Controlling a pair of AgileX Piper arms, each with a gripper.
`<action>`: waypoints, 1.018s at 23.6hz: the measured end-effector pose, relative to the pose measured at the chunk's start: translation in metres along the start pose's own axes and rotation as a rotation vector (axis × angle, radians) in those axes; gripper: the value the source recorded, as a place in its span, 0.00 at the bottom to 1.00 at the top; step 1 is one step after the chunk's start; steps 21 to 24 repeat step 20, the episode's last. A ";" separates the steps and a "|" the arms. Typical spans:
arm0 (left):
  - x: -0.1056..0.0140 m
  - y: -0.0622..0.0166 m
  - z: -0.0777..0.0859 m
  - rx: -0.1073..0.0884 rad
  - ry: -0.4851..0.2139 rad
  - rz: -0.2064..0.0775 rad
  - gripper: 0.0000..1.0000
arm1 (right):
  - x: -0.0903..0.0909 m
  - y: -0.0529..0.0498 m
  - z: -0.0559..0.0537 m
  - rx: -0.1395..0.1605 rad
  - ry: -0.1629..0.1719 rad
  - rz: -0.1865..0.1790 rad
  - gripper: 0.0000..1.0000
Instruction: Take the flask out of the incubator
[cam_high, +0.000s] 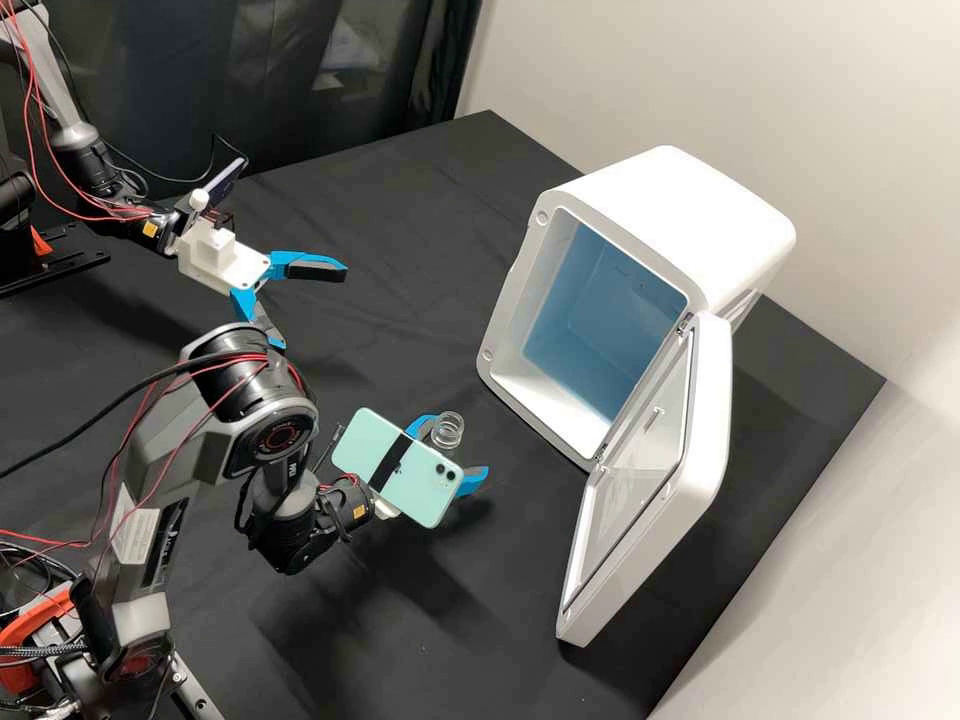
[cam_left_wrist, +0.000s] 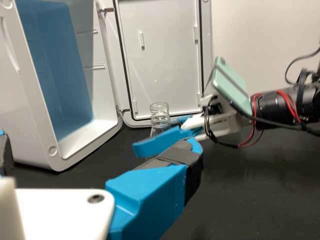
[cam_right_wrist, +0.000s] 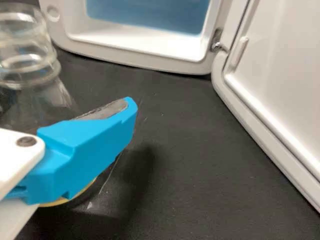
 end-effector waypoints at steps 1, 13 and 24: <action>-0.001 -0.0010 0.001 0.004 0.001 -0.002 1.00 | -0.003 0.001 -0.002 -0.001 0.005 0.006 1.00; -0.009 -0.0146 0.011 0.024 -0.007 0.016 1.00 | -0.051 0.015 -0.028 0.081 0.119 0.072 1.00; -0.009 -0.0152 0.011 0.024 -0.006 0.013 1.00 | -0.067 0.024 -0.034 0.135 0.159 0.128 1.00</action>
